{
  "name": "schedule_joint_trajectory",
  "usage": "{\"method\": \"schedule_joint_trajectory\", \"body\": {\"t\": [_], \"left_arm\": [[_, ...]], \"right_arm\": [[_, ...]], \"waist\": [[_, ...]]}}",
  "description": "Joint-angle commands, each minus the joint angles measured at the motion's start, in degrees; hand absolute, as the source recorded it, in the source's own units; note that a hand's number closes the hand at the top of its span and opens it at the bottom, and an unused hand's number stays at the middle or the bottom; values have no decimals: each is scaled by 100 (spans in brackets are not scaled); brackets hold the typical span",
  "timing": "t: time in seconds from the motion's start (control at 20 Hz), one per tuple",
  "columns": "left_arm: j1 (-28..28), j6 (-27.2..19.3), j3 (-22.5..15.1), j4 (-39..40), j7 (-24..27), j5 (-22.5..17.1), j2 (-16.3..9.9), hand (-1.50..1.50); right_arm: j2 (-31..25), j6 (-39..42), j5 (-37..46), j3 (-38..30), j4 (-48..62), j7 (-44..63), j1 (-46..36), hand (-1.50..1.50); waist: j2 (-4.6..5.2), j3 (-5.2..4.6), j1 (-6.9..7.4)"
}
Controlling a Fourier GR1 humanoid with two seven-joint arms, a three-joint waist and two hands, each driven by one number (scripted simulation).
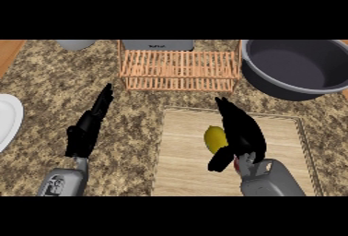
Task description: Pick the lemon from the tray and place it in the tiered shelf
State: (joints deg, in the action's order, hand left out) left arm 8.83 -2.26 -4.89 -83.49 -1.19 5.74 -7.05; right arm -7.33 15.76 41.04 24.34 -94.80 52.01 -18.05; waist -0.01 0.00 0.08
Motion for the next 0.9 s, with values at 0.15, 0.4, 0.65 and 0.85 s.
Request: {"method": "schedule_joint_trajectory", "body": {"t": [0.15,0.4,0.65,0.85], "left_arm": [[-333,-34,-66,-404,-103,152,132,0],[-72,205,53,-279,-289,84,123,0],[257,189,280,183,-99,37,152,0],[90,322,266,-104,-171,28,86,0]], "right_arm": [[-97,-278,308,-153,523,-912,525,-150],[347,499,414,-41,244,-339,256,150],[-71,494,884,385,-238,-742,750,150],[706,-127,1219,740,439,-307,233,150]], "waist": [[-2,2,14],[-3,0,3],[-2,0,-27],[-1,0,22]]}}
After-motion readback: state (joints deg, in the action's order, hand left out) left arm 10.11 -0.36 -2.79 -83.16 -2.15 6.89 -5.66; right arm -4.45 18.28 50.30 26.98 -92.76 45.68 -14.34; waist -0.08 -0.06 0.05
